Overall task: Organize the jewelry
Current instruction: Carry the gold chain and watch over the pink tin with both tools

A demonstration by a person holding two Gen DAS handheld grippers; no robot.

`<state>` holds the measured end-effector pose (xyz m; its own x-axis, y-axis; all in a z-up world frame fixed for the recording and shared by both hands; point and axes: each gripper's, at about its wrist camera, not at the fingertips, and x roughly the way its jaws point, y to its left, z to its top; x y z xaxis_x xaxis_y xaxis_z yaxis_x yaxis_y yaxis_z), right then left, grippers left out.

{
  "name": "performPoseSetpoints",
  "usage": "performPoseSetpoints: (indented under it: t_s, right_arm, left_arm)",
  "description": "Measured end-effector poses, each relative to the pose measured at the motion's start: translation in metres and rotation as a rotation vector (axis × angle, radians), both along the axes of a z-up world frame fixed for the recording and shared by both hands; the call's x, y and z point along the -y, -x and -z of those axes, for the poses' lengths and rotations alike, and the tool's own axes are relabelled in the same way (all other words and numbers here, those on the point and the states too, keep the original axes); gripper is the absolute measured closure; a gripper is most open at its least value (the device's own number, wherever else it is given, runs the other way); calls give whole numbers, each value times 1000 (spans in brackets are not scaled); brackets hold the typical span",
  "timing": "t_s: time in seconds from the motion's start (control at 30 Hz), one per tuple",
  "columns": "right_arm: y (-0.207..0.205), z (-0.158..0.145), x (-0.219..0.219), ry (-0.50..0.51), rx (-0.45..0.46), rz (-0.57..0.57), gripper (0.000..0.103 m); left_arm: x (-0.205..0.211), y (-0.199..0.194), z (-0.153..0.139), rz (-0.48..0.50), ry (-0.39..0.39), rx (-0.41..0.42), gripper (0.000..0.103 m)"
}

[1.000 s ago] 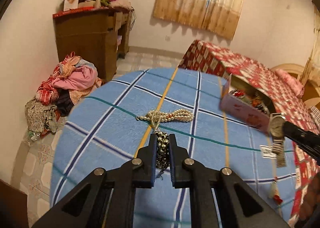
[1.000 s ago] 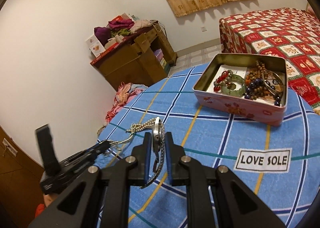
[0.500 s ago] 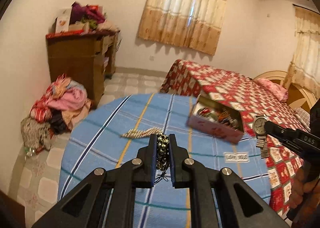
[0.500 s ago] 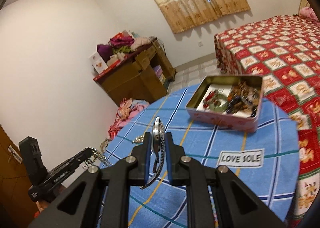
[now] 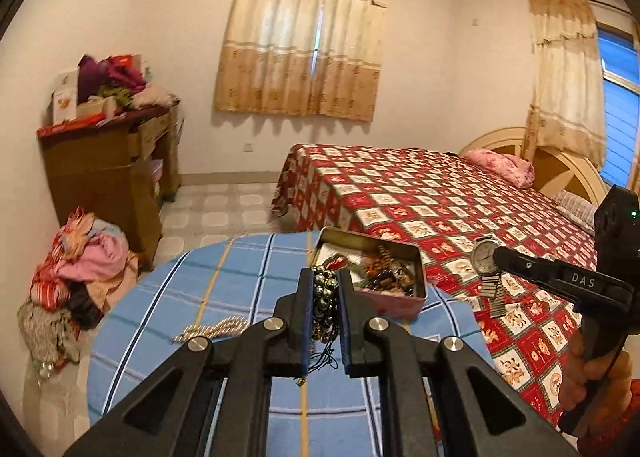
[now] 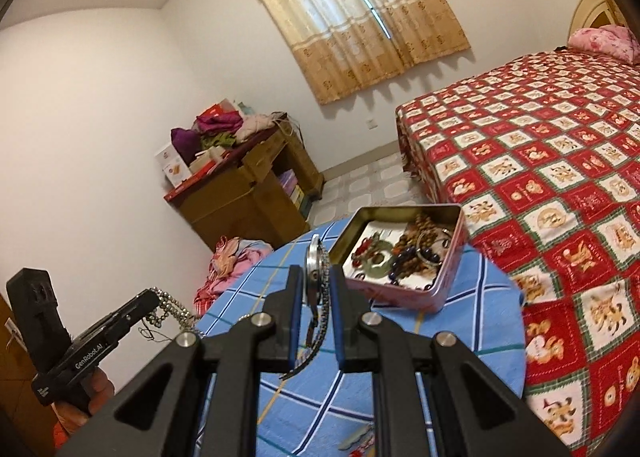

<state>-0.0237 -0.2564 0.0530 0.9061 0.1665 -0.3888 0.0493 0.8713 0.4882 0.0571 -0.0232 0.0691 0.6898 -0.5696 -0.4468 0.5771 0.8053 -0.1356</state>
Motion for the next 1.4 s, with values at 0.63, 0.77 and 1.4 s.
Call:
performPoseSetpoints:
  t_s: [0.63, 0.77, 1.4]
  right_arm:
    - [-52, 7, 54, -38, -3, 58, 87]
    - [-72, 21, 64, -64, -24, 68, 87]
    - [-138, 109, 68, -112, -177, 58, 87]
  left_arm:
    - [99, -66, -6, 122, 14, 11, 93]
    - [120, -83, 1, 140, 11, 2, 93]
    - [185, -154, 96, 119, -173, -102, 93]
